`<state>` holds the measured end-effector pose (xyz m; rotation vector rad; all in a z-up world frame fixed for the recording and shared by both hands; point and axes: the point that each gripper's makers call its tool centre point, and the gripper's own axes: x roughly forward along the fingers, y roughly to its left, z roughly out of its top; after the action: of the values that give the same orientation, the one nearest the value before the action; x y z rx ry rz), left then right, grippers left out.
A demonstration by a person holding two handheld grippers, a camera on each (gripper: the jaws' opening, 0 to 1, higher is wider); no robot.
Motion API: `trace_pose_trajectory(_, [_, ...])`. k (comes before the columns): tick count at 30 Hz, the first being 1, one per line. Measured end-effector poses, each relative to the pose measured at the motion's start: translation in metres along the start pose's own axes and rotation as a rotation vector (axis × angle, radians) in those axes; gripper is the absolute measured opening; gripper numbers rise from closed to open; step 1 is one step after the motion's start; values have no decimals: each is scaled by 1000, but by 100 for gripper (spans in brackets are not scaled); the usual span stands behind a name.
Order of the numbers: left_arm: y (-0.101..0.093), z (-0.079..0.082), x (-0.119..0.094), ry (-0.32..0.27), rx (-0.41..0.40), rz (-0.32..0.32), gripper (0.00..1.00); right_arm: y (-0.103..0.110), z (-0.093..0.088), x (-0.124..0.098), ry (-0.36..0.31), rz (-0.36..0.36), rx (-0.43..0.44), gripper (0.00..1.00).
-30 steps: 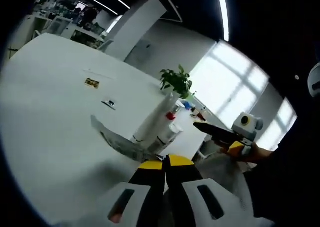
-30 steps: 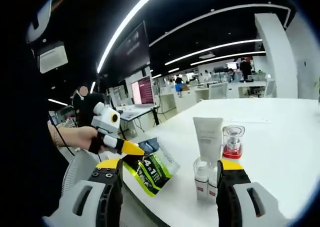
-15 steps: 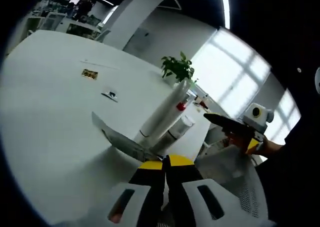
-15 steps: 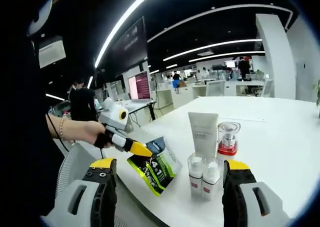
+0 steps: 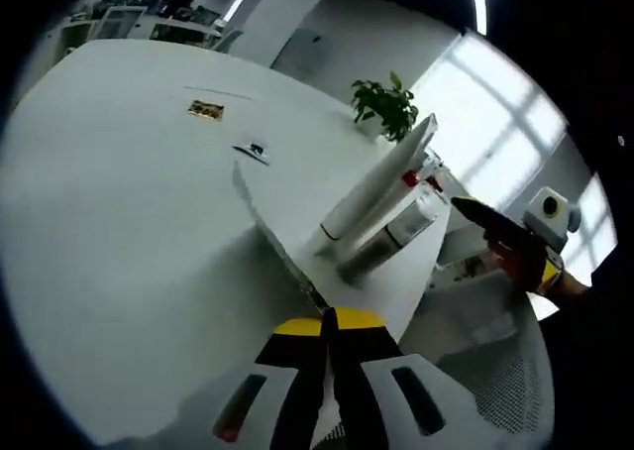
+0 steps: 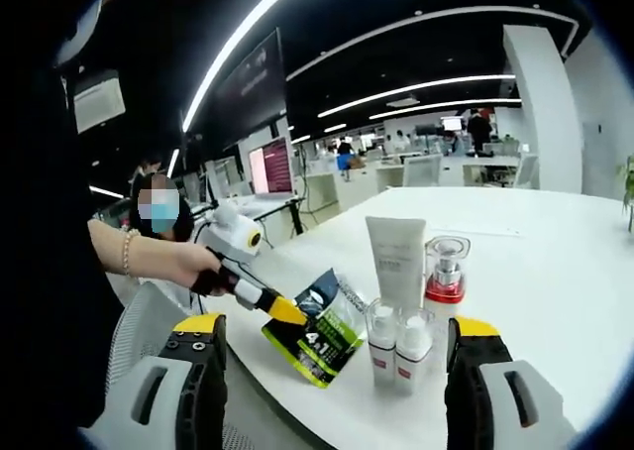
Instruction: Arrange the skincare products in the storage area until every visible bottle or jar stands upright without overlapping.
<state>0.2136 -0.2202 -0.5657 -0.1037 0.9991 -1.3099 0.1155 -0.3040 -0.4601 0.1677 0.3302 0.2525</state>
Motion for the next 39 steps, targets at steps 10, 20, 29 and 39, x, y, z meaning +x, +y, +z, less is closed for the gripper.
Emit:
trace_pose_trajectory(10, [32, -16, 7, 87, 16, 167, 6, -2, -2, 0, 5, 1, 1, 96])
trace_pose_trajectory(20, [40, -25, 10, 138, 91, 259, 15, -2, -2, 0, 5, 2, 2, 96])
trace_pose_trajectory(29, [43, -22, 14, 141, 140, 298, 20, -1, -2, 1, 8, 2, 3, 95])
trace_pose_trajectory(39, [49, -20, 10, 166, 181, 338, 28, -3, -3, 1, 10, -1, 3, 95])
